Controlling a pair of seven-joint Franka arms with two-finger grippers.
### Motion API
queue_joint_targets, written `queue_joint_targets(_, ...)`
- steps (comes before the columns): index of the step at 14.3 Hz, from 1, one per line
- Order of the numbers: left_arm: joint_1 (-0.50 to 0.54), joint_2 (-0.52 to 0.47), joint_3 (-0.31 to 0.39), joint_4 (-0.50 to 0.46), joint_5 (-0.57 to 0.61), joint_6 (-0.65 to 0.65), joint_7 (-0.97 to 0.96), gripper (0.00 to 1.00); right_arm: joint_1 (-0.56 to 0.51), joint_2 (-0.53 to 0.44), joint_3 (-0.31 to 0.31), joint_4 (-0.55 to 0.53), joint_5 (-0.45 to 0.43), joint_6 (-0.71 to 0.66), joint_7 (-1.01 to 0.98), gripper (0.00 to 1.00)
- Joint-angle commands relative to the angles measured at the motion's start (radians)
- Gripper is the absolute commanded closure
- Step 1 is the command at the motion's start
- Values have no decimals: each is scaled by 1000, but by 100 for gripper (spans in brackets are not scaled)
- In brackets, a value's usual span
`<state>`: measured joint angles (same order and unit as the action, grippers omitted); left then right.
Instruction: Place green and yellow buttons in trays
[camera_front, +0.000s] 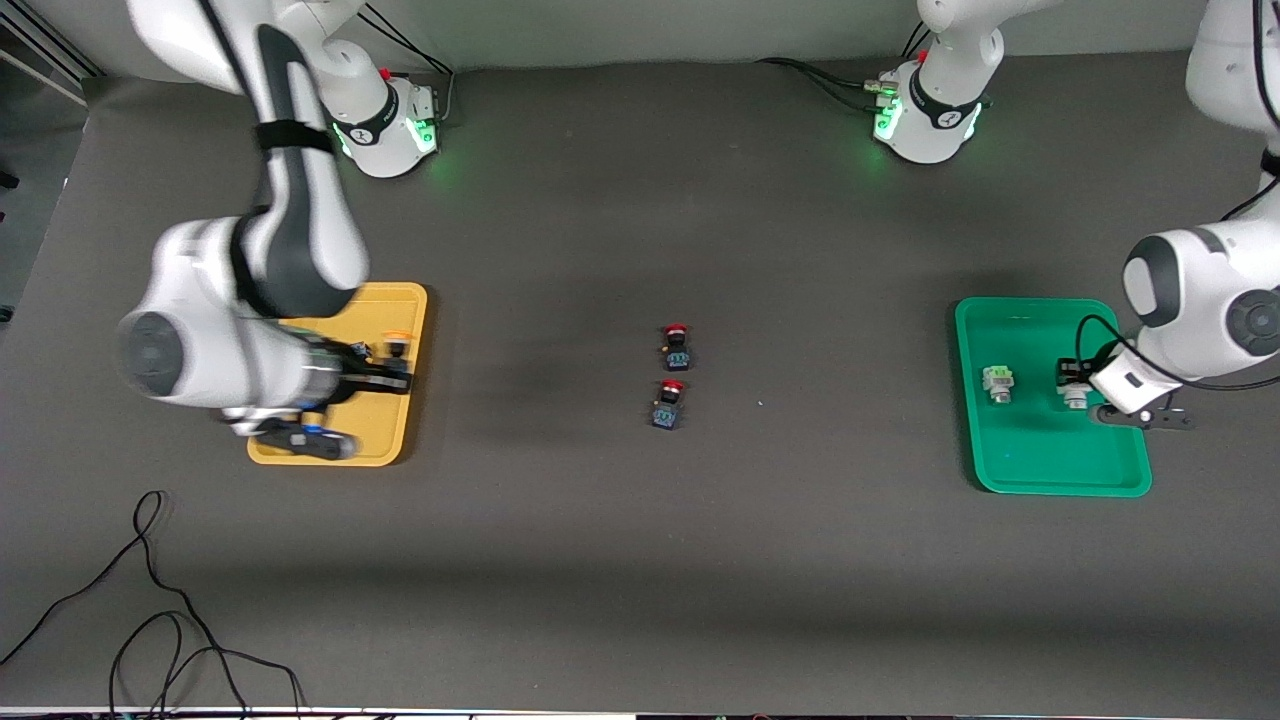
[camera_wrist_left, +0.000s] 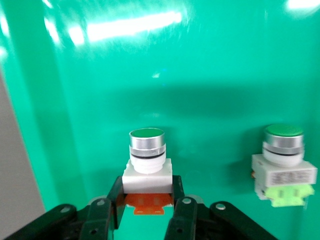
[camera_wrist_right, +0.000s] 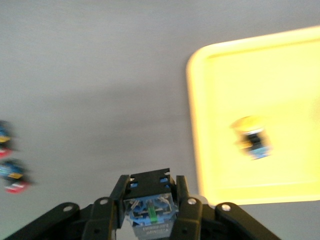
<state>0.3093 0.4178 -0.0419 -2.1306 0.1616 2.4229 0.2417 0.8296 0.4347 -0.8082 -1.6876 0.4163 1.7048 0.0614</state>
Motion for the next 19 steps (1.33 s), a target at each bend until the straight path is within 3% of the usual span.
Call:
queue_joint_targets(1,2,-40,8,35,16,-63,10,0,13,15,-72,-47,-37,6,-188,100)
queue_joint_targets(4,1,-80,7,225,15,-349,30,0,-24,27,-98,-131,-37,109,-358,100)
queue_joint_targets(7,2,-120,4,461,-5,-673,85,0,-72,27,-98,-278,-31,315,-521,100)
queue_joint_targets(9,2,-167,4,543,-51,-801,85,0,-78,29,-97,-390,-22,479,-599,100)
queue_joint_targets(12,-15,-258,-7,546,-100,-890,84,0,-83,70,-88,-490,59,651,-669,100)
queue_joint_targets(17,-131,-347,-36,546,-198,-966,-33,0,-80,222,-54,-504,476,688,-963,100)
queue_joint_targets(19,-229,-350,-18,546,-194,-958,-126,0,-67,229,-54,-504,493,688,-968,100)
